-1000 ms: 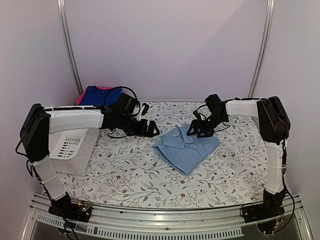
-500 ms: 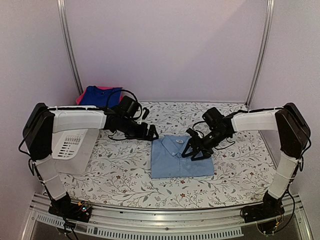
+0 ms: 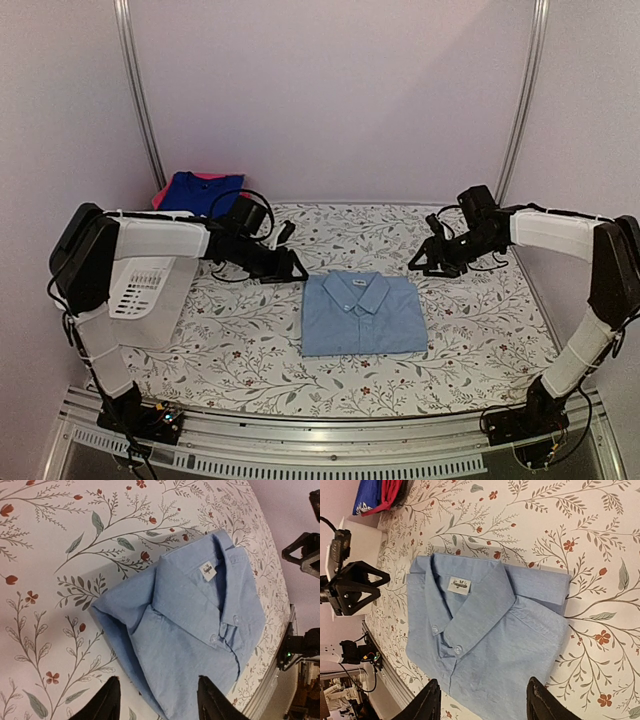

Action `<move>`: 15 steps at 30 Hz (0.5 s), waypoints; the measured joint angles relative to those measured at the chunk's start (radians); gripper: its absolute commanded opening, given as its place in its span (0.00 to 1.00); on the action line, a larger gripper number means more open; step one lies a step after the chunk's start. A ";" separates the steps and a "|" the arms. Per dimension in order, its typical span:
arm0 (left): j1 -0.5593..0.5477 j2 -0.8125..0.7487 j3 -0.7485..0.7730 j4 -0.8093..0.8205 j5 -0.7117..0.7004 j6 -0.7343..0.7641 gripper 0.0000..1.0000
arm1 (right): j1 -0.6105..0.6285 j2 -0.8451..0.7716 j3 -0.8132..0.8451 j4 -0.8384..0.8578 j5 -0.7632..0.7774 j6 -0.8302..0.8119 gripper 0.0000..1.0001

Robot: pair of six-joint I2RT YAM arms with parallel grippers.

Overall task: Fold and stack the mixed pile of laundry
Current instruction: Adjust the square-folded shirt at the center of the board.

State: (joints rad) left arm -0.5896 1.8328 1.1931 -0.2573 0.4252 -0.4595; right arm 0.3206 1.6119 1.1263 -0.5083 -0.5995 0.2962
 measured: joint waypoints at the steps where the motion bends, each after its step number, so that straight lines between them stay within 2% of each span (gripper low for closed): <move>1: 0.003 0.016 0.011 0.009 0.016 -0.001 0.46 | 0.003 0.029 0.003 -0.006 0.013 -0.010 0.55; 10: 0.009 0.124 0.061 0.020 0.069 -0.010 0.41 | 0.008 0.232 0.041 -0.008 0.072 -0.058 0.56; 15: 0.011 0.163 0.095 0.021 0.074 -0.016 0.32 | 0.008 0.288 0.077 -0.007 0.081 -0.076 0.58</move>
State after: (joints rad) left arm -0.5781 1.9953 1.2881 -0.2359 0.4995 -0.4755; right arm 0.3283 1.9003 1.2034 -0.5152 -0.5182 0.2203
